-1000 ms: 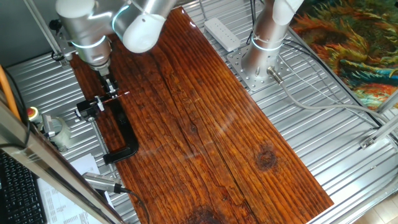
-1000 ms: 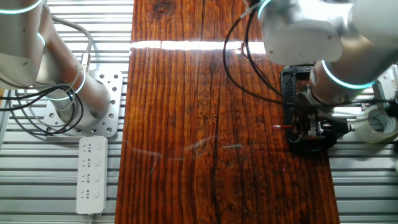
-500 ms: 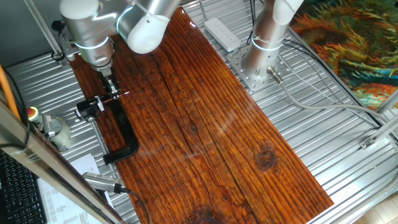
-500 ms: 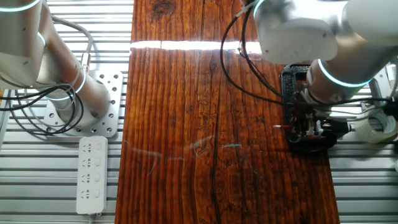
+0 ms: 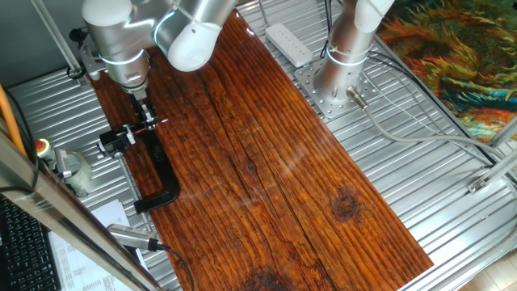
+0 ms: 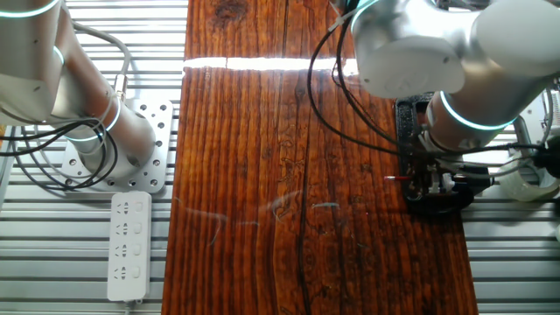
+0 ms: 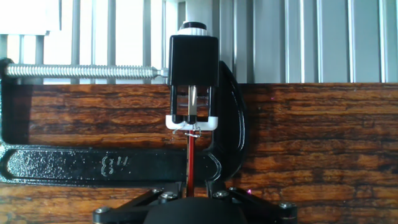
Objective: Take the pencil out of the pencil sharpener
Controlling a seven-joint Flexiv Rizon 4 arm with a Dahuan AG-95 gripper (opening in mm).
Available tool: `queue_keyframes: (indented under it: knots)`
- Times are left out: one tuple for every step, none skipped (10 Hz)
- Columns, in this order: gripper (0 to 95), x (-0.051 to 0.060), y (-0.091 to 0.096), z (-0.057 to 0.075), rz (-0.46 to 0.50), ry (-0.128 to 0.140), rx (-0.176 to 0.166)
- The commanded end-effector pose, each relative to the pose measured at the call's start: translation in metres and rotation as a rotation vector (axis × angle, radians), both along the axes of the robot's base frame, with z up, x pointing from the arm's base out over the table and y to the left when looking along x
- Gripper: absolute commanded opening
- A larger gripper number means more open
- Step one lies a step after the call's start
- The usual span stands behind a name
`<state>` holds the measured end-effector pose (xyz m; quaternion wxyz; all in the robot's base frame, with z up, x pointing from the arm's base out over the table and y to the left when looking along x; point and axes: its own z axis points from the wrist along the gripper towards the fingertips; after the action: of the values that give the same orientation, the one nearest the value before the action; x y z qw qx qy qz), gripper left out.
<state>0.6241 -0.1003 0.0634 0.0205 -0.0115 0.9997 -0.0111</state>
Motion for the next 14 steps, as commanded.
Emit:
queue_keyframes:
  knots:
    - [19.0, 0.001, 0.000, -0.001, 0.002, -0.002, 0.000]
    - [19.0, 0.001, 0.000, -0.002, 0.002, -0.003, 0.000]
    - [19.0, 0.001, 0.000, -0.002, 0.002, -0.004, -0.001]
    - [19.0, 0.002, 0.000, -0.002, 0.001, -0.005, -0.001]
    - [19.0, 0.002, 0.000, -0.002, 0.000, -0.005, -0.002]
    - [19.0, 0.003, 0.000, -0.003, 0.000, -0.006, -0.002]
    - [19.0, 0.003, 0.000, -0.004, -0.003, -0.007, -0.003]
    - [19.0, 0.004, 0.000, -0.004, -0.004, -0.007, -0.003]
    - [19.0, 0.007, 0.002, -0.003, -0.008, -0.007, -0.003]
    - [19.0, 0.008, 0.003, -0.002, -0.011, -0.006, -0.003]
    - [19.0, 0.011, 0.005, -0.002, -0.017, -0.007, -0.003]
    - [19.0, 0.012, 0.005, -0.002, -0.017, -0.007, -0.003]
    - [19.0, 0.013, 0.005, -0.003, -0.019, -0.007, -0.004]
    - [19.0, 0.013, 0.004, -0.004, -0.021, -0.006, -0.004]
